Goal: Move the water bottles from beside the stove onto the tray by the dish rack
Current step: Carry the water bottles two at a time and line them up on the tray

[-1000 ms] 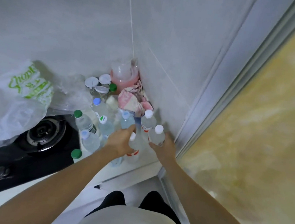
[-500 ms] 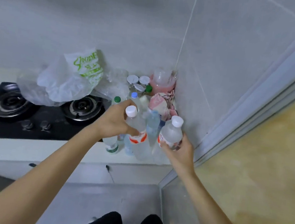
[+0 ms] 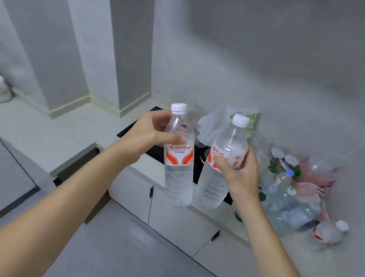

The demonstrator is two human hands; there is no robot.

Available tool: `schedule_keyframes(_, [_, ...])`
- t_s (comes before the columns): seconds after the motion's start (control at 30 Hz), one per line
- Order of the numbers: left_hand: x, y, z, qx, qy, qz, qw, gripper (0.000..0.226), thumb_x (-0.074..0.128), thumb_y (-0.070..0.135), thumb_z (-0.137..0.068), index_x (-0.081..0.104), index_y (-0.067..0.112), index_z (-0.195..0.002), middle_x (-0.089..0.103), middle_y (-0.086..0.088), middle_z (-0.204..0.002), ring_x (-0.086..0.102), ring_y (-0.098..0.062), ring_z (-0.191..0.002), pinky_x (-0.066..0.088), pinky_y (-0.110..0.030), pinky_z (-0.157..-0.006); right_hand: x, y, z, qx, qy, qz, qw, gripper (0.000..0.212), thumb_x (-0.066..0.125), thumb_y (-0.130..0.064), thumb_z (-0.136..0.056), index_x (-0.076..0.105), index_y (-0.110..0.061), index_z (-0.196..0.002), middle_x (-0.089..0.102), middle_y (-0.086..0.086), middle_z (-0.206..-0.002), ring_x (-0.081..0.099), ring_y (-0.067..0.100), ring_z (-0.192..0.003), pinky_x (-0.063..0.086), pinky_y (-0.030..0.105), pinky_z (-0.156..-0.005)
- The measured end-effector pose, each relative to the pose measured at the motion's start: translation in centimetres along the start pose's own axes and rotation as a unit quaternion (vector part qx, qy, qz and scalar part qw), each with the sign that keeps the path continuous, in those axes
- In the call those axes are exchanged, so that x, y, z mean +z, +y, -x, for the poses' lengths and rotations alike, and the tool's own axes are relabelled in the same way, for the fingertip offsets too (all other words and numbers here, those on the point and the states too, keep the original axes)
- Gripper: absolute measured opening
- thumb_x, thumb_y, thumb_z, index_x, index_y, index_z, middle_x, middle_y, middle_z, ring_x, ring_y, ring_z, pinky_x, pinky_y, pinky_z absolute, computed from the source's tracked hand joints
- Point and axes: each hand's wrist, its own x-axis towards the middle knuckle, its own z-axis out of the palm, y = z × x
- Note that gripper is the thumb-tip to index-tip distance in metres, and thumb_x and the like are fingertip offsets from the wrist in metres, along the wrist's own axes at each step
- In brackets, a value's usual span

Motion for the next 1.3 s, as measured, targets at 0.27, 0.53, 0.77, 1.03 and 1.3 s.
schedule_keyframes(0.27, [-22.8,0.4,11.8,0.013,0.256,-0.017,0.966,0.037,0.087,-0.002,-0.076,0.076,0.012,-0.109,0.082,-0.001,-0.102,0.078,-0.014,-0.094,0.058,-0.021,-0.073,27.3,-5.5,1.2,-0.032,-0.214,-0.086,0.973,0.063,0.089,-0.040,-0.066,0.063,-0.014,-0.117,0.076,0.002,-0.105,0.075,0.015,-0.094,0.059,0.027,-0.077])
schedule_keyframes(0.53, [-40.8,-1.9,25.0,-0.019,0.454,-0.083,0.887,0.039,0.090,0.003,-0.074,0.077,0.008,-0.111,0.082,-0.004,-0.105,0.078,-0.020,-0.100,0.063,-0.030,-0.085,52.5,-8.5,7.6,-0.035,-0.426,-0.144,0.893,0.064,0.088,-0.047,-0.064,0.063,-0.021,-0.116,0.075,-0.007,-0.104,0.074,0.012,-0.096,0.059,0.026,-0.073])
schedule_keyframes(0.77, [-54.3,-3.5,34.6,-0.043,0.569,-0.138,0.809,0.045,0.092,0.023,-0.067,0.077,0.012,-0.108,0.081,-0.005,-0.107,0.076,-0.024,-0.104,0.062,-0.038,-0.089,72.9,-10.2,13.6,-0.048,-0.569,-0.180,0.801,0.049,0.093,-0.012,-0.077,0.063,-0.008,-0.115,0.076,0.003,-0.102,0.075,0.025,-0.095,0.065,0.045,-0.074])
schedule_keyframes(1.03, [-66.2,-2.9,47.6,-0.092,0.702,-0.169,0.685,0.043,0.093,0.015,-0.068,0.079,0.015,-0.108,0.081,-0.004,-0.109,0.074,-0.030,-0.108,0.059,-0.050,-0.098,93.3,-15.7,24.3,-0.093,-0.702,-0.185,0.681,0.049,0.092,-0.018,-0.077,0.058,-0.006,-0.109,0.070,-0.007,-0.094,0.070,0.015,-0.086,0.061,0.030,-0.070])
schedule_keyframes(1.3, [-76.4,-5.2,63.9,-0.086,0.789,-0.160,0.587,0.053,0.094,0.033,-0.059,0.080,0.017,-0.107,0.081,-0.005,-0.108,0.071,-0.037,-0.110,0.055,-0.058,-0.102,108.2,-19.6,41.1,-0.078,-0.776,-0.197,0.593,0.050,0.095,-0.022,-0.075,0.060,-0.014,-0.110,0.072,0.001,-0.095,0.072,0.028,-0.089,0.062,0.057,-0.075])
